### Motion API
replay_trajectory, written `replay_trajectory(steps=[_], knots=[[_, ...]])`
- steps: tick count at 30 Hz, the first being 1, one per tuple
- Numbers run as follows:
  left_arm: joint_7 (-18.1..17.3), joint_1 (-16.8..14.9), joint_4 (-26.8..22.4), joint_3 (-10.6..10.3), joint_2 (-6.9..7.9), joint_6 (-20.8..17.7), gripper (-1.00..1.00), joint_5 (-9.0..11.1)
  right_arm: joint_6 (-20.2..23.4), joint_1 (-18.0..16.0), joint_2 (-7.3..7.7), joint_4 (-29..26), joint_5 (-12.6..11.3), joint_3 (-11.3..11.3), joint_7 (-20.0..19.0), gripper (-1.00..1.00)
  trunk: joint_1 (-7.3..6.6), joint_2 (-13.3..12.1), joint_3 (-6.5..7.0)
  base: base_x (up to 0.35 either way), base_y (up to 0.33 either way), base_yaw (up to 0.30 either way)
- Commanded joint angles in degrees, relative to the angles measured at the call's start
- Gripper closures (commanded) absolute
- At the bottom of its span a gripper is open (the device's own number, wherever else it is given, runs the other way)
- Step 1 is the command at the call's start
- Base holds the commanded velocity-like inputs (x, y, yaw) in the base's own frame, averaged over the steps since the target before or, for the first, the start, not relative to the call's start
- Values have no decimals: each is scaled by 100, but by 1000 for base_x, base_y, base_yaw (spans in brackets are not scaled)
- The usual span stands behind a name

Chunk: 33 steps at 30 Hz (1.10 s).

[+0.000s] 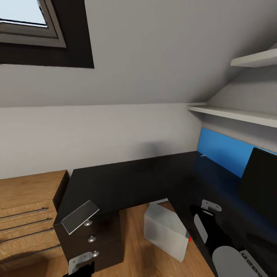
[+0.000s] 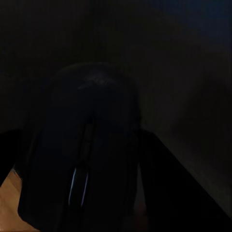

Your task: In the bedroom, organize the workspace by keeping the computer under the desk, ensuring the monitor is on the desk, placing the keyboard on the desk next to the monitor, placing the mouse on the desk next to the keyboard, moving the folder from the swivel chair onto the desk next to the mouse, stacking the notebook on top of the folder with the pen on top of the notebook, and positioning the swivel chair next to the desk.

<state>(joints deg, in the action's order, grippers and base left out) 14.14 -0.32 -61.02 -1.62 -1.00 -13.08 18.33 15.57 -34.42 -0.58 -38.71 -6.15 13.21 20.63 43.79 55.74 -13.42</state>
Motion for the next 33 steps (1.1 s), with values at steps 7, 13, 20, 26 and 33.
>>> replay_trajectory(steps=[7, 13, 20, 26, 33], knots=[[45, -3, 207, -14, -5, -2, -100, 49, -8, -3, -4, -14, -62, 23, 29, 100, 0, 7, -8, -237, 175, -67], [48, -3, 217, -14, -5, -8, -100, 56, -22, -3, -4, -14, -63, 10, 26, 100, 0, 7, -8, -230, 186, -72], [53, -3, 222, -21, -5, -10, -100, 48, -37, -3, 1, -122, -63, 18, 20, 100, 0, 7, -8, -25, 23, -5], [53, -3, 222, -23, -5, -10, -100, 48, -44, -3, 4, -256, -46, 38, 20, 100, 0, 7, -8, -1, 1, -58], [54, -3, 222, -23, -5, -10, -100, 48, -45, -3, 10, -255, -31, 33, 20, 100, 0, 7, -8, 0, 0, -239]])
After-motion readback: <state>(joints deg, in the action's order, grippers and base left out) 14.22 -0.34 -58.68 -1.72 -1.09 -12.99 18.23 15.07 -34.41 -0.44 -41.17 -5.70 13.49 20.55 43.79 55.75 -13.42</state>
